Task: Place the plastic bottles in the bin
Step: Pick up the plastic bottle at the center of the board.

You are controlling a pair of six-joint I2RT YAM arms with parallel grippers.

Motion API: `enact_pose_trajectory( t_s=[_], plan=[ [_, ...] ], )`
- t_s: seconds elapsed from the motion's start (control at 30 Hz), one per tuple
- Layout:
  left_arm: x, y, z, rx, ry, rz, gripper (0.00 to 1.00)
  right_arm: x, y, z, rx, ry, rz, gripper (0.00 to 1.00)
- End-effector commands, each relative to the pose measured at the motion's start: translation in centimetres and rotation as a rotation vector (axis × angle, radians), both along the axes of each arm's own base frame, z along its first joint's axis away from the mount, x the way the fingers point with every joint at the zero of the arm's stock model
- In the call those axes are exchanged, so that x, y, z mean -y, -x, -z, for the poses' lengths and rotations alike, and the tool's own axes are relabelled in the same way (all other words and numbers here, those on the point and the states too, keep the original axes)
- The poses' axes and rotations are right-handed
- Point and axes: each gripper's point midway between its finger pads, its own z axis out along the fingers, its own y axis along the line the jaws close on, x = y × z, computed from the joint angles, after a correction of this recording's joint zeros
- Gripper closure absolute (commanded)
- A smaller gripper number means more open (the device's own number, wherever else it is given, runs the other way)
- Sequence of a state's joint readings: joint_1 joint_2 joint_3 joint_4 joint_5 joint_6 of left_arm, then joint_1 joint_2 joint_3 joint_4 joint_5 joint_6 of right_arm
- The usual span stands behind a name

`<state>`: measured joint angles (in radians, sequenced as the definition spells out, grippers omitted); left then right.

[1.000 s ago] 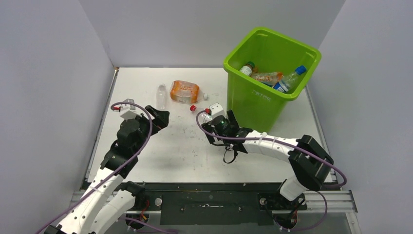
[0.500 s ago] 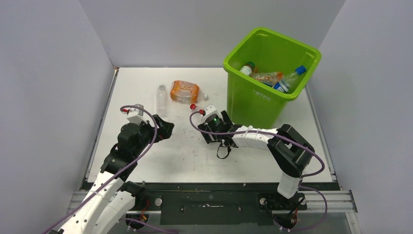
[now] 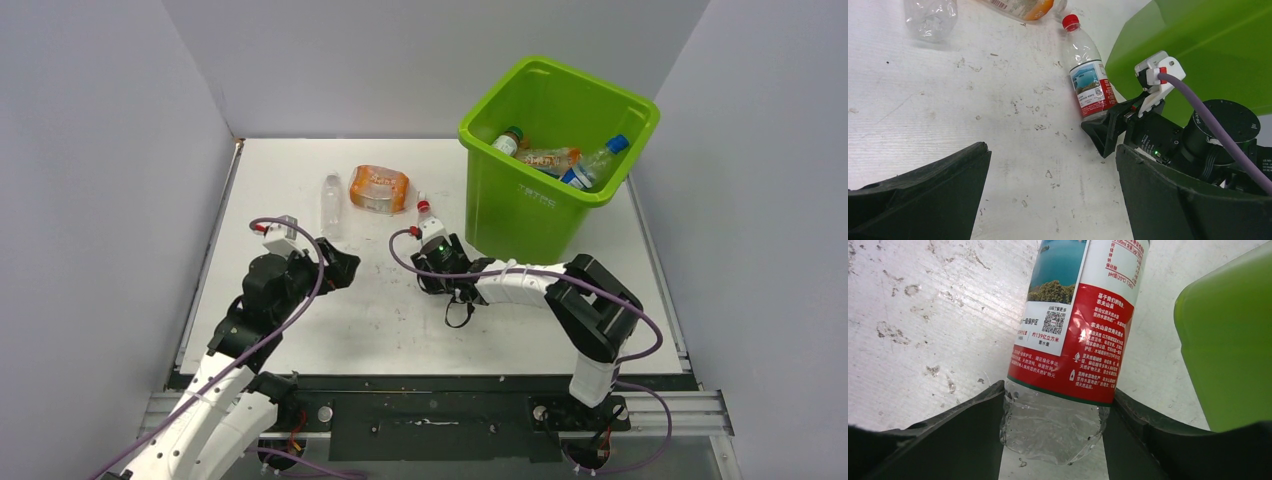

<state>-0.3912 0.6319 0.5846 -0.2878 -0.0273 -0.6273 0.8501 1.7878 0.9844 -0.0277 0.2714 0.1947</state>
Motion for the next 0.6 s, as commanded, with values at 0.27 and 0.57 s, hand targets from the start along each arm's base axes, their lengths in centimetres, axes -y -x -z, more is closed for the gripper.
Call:
enact_pose_trajectory(
  t_s=[0.27,0.57],
  plan=[
    [1.8,0.7,-2.8,0.108,0.141,0.082,0.04,-4.0,9.5,-13.1,0.267,-0.277,-0.162,0.77],
    [5.8,5.9,-12.5,0.477,0.619,0.410,0.04,-2.6,18.4,-21.4,0.420,-0.608,-0.337,0.95]
  ],
)
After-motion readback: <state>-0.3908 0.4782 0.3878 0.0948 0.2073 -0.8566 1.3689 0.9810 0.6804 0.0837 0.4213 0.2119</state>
